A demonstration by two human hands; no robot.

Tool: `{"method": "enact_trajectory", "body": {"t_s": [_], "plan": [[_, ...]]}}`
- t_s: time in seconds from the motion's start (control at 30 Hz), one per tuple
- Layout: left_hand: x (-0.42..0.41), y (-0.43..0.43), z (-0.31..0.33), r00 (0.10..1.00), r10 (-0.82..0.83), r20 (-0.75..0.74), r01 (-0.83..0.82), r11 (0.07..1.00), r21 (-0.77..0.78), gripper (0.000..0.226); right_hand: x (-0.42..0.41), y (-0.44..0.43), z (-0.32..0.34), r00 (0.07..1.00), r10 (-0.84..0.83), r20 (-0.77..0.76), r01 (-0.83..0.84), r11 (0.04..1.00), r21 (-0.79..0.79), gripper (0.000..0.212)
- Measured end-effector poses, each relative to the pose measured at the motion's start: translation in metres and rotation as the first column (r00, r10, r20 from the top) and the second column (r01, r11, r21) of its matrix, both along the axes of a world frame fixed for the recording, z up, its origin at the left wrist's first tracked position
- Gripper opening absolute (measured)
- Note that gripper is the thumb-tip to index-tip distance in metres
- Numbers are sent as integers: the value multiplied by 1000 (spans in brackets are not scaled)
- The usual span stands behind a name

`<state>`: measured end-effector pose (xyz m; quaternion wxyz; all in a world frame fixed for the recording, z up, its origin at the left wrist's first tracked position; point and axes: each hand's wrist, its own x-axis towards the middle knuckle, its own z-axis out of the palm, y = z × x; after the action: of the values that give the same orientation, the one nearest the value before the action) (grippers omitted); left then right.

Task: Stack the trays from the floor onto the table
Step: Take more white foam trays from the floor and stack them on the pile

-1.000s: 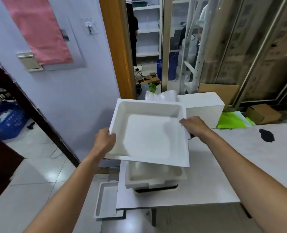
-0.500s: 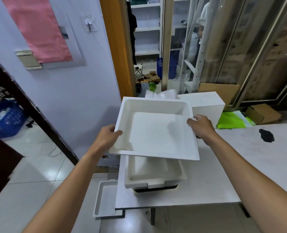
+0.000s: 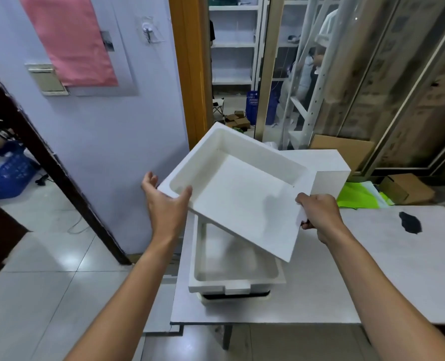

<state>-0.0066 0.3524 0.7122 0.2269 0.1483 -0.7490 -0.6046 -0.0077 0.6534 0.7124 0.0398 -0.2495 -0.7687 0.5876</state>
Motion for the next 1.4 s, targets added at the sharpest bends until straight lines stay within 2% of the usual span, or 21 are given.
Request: {"method": "enact_trajectory", "body": {"t_s": [0.1, 0.2, 0.33, 0.4, 0.47, 0.6, 0.73, 0.9, 1.0, 1.03, 1.2, 1.3, 1.4], "plan": [[-3, 6, 4, 998, -25, 56, 24, 1000, 21, 104, 14, -11, -3, 999, -3, 34, 8, 991, -132, 19], [-3, 8, 0, 999, -40, 25, 39, 999, 35, 90, 29, -22, -7, 999, 18, 46, -7, 972, -237, 14], [1, 21, -9, 986, -153, 59, 152, 988, 22, 63, 42, -35, -15, 997, 55, 49, -33, 926, -377, 16], [4, 32, -15, 977, -187, 99, 188, 982, -3, 61, 46, -46, -17, 996, 76, 47, -50, 909, -415, 16], [9, 42, -21, 967, -215, 140, 217, 976, -2, 68, 48, -58, -18, 995, 90, 38, -64, 895, -442, 14], [12, 48, -28, 961, -233, 151, 236, 972, 0, 73, 48, -67, -23, 994, 103, 46, -68, 876, -477, 14], [5, 42, -29, 958, -220, 182, 225, 974, -8, 73, 46, -62, -30, 984, 167, 70, -114, 870, -480, 24], [-6, 20, -24, 955, -222, 198, 234, 972, -36, 72, 33, -44, -32, 991, 99, 86, -64, 938, -341, 40], [-17, 5, -17, 947, -239, 212, 262, 961, -86, 68, 17, -32, -27, 993, 56, 100, -59, 998, 27, 77], [-21, 0, -15, 942, -249, 225, 278, 955, -106, 67, 12, -30, -21, 993, 57, 103, -72, 987, 142, 81], [-35, -18, -3, 914, -306, 267, 353, 923, -152, 63, -20, -27, 4, 976, 211, 62, -218, 902, 374, 73], [-34, -18, -2, 902, -334, 274, 374, 921, -108, 57, -30, -35, 5, 953, 275, 130, -304, 869, 390, 58], [-32, -17, -7, 897, -338, 285, 379, 920, -98, 52, -31, -43, -6, 943, 274, 190, -332, 823, 461, 55]]}}
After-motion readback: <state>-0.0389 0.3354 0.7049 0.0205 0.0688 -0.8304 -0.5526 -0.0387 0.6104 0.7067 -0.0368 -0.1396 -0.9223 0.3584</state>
